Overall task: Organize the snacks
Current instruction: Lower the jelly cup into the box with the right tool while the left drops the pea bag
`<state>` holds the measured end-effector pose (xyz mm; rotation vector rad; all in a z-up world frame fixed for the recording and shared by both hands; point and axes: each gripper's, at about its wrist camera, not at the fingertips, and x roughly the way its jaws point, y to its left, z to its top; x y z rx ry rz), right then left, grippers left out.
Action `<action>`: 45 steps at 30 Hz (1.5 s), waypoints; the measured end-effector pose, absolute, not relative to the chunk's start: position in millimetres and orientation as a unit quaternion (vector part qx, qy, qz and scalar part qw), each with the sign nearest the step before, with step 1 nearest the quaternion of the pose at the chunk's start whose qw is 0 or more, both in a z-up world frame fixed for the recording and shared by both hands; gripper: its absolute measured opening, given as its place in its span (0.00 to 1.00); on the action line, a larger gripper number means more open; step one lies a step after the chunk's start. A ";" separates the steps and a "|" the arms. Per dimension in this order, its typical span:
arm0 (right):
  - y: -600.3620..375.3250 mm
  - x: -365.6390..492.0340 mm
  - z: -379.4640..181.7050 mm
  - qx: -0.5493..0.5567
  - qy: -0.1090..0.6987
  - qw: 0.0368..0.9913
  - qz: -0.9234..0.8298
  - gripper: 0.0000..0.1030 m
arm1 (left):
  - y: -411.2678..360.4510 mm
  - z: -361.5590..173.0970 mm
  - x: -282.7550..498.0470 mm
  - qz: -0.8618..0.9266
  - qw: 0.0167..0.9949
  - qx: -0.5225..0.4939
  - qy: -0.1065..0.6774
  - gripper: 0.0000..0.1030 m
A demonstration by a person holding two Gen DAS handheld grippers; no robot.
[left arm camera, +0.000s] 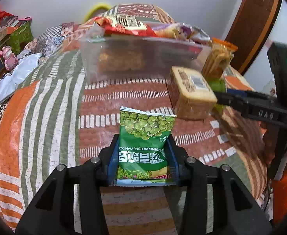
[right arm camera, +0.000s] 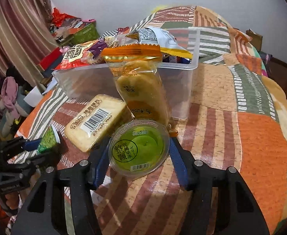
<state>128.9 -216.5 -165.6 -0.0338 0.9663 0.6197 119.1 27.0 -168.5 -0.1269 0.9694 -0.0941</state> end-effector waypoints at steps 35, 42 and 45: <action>-170.8 169.2 -66.3 -0.047 0.326 0.896 0.296 0.53 | 50.5 -65.7 241.4 -0.050 0.926 -0.081 0.366 0.43; -143.7 215.5 -78.2 -0.086 0.363 0.879 0.297 0.53 | 48.6 -87.0 288.1 -0.067 0.912 -0.068 0.399 0.43; -137.3 230.8 -87.4 -0.106 0.381 0.870 0.295 0.53 | 47.7 -95.3 303.2 -0.074 0.909 -0.064 0.406 0.43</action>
